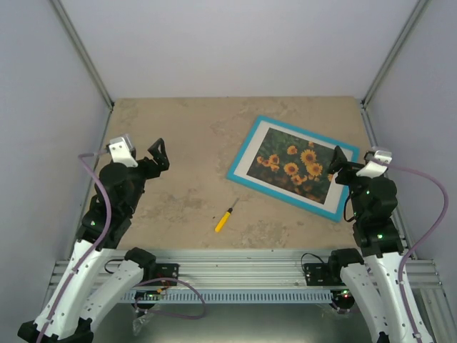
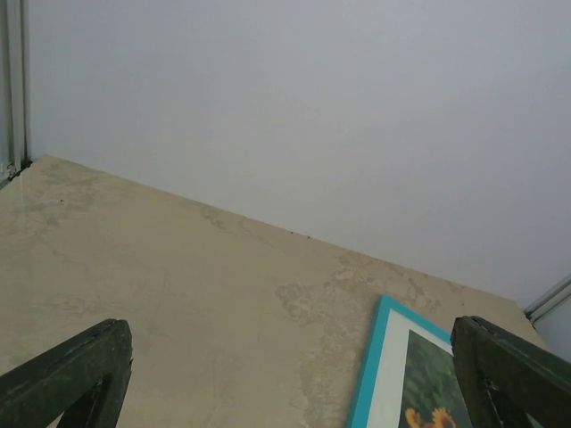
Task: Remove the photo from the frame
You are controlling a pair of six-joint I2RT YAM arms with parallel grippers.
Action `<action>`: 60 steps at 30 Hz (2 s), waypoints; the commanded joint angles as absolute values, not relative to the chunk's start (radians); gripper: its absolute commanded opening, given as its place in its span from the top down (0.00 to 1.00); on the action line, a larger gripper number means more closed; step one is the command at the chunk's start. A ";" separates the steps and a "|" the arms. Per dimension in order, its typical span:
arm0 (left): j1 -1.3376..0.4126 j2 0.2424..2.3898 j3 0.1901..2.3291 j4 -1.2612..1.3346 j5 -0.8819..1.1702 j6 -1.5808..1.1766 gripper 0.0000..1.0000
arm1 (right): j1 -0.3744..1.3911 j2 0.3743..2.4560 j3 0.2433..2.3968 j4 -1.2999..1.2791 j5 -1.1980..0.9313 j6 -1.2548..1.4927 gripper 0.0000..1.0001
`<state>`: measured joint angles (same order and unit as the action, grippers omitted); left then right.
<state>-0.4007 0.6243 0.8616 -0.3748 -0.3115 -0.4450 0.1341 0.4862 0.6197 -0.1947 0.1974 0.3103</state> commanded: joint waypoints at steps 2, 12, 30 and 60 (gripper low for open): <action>-0.394 0.651 0.892 -0.380 -0.304 -0.439 0.01 | 0.140 0.477 0.615 -0.181 0.232 0.321 0.02; -0.394 0.721 0.906 -0.402 -0.291 -0.469 0.00 | 0.140 0.570 0.615 -0.200 0.239 0.358 0.02; -0.421 1.224 0.844 -0.102 0.162 -0.650 0.01 | -0.123 0.925 0.508 -0.137 0.139 0.530 0.02; -0.543 1.938 1.094 0.034 0.336 -0.586 0.02 | -0.248 1.435 0.538 0.055 -0.131 0.487 0.02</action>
